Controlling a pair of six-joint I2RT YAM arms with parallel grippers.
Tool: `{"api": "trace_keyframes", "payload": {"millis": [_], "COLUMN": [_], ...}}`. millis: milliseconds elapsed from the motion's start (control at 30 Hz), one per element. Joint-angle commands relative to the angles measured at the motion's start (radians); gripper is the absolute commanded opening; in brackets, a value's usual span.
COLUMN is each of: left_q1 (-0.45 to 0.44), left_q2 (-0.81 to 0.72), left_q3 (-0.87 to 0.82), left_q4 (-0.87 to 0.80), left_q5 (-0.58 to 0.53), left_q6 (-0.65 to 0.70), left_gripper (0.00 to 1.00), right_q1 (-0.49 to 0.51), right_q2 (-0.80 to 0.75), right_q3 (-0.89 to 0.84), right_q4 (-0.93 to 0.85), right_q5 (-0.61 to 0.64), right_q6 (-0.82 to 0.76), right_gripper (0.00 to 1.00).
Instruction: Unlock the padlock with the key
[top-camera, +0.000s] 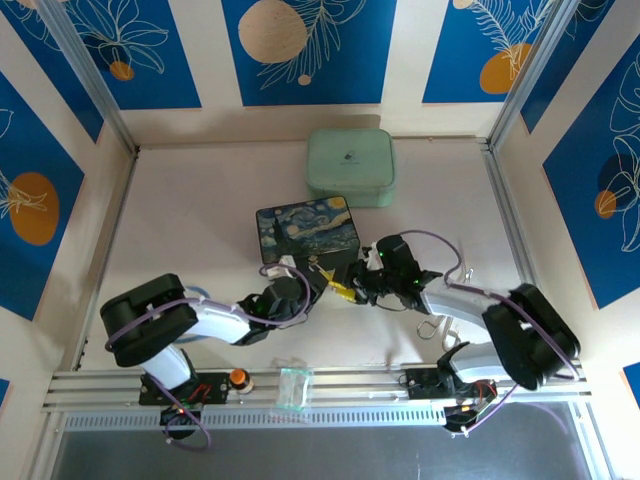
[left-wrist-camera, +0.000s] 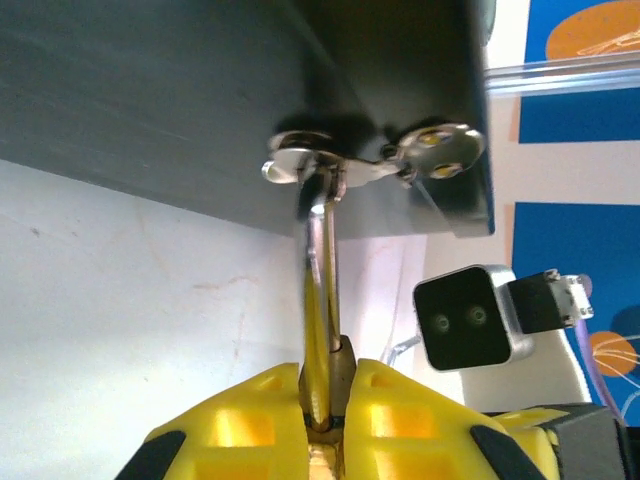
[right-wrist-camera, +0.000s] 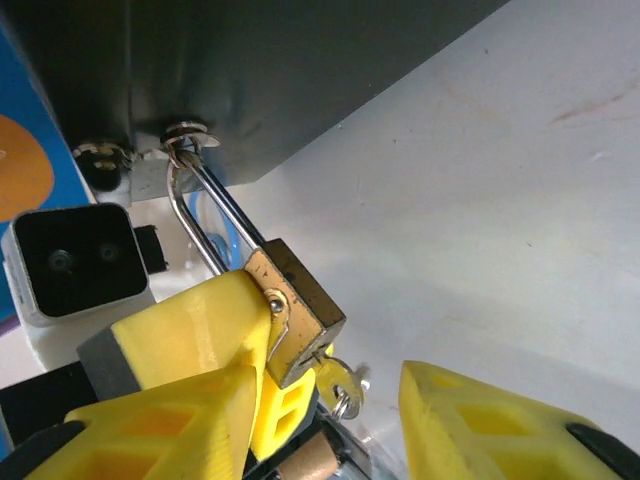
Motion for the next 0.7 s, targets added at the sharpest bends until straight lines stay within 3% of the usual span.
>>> {"api": "trace_keyframes", "payload": {"millis": [0,233,433,533,600,633,667], "left_q1": [-0.037,-0.035,-0.035,-0.035,-0.035,-0.035,-0.036], "left_q2": [-0.021,-0.017,-0.019,-0.018,-0.014,-0.017,-0.024], "left_q3": [-0.006,-0.010,-0.016,-0.013,-0.014,-0.015,-0.013], "left_q4": [0.027,0.011,0.013,0.001,-0.004,-0.011,-0.029], "left_q5": [0.093,0.090,0.086,0.087,0.087,0.089,0.090], "left_q6": [0.015,0.013,0.017,0.023,0.023,0.026,0.030], "left_gripper": [0.00,0.00,0.00,0.00,0.00,0.00,0.00], "right_q1": [-0.002,-0.020,-0.047,0.005,0.082,0.124,0.155], "right_q2": [-0.096,-0.197,-0.215,-0.256,-0.305,-0.334,-0.353], "right_q3": [0.043,0.022,-0.018,-0.017,-0.010,-0.014,-0.022], "right_q4": [-0.198,-0.321,-0.268,-0.260,-0.295,-0.303,-0.291], "right_q5": [0.080,0.157,0.101,0.181,0.332,0.427,0.483], "right_q6": [-0.169,-0.327,-0.360,-0.486,-0.597,-0.634,-0.670], "right_gripper": [0.44,0.44,0.43,0.44,0.55,0.68,0.91]}}
